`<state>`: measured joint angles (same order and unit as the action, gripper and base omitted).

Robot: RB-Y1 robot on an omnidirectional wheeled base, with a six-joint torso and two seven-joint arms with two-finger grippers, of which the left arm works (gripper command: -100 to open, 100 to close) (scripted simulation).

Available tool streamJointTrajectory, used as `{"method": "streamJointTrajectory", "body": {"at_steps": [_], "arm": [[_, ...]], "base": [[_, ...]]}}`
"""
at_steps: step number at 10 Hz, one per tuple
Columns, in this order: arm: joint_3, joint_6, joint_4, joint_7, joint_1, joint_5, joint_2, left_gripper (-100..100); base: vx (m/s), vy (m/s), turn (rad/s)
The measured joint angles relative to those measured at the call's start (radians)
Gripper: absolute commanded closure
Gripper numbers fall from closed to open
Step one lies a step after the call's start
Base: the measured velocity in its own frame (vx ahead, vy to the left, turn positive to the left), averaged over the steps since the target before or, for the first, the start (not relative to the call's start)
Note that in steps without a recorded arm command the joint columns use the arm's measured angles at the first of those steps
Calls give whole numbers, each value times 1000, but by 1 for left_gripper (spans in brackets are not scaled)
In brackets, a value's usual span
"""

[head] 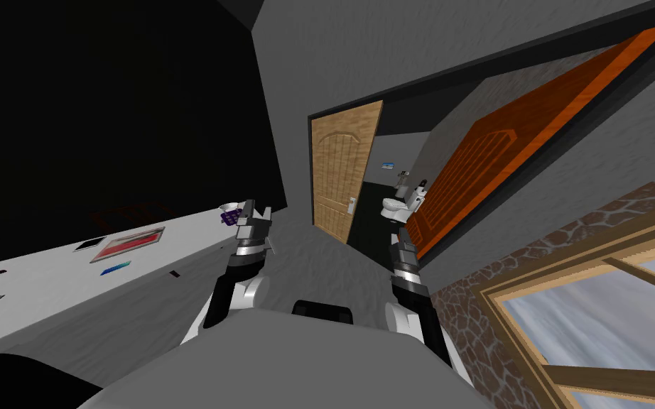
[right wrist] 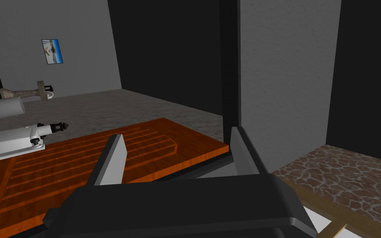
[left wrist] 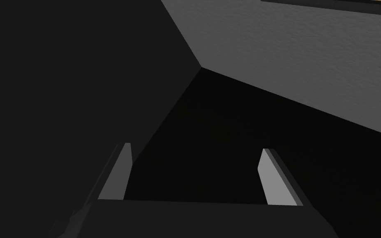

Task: Push the door open

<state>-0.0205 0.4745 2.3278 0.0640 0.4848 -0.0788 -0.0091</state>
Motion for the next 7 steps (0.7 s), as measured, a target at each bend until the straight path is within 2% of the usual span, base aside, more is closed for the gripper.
{"method": "streamJointTrajectory", "body": {"at_steps": [3, 5, 7], "arm": [[-10, 0, -63, 5, -34, -9, 14, -100], [-15, -13, -98, 10, -62, -16, 21, -100], [-22, -5, -151, 13, -84, -22, 30, -100]], "base": [[91, -12, -48], [103, -14, -41], [91, -6, -49]]}}
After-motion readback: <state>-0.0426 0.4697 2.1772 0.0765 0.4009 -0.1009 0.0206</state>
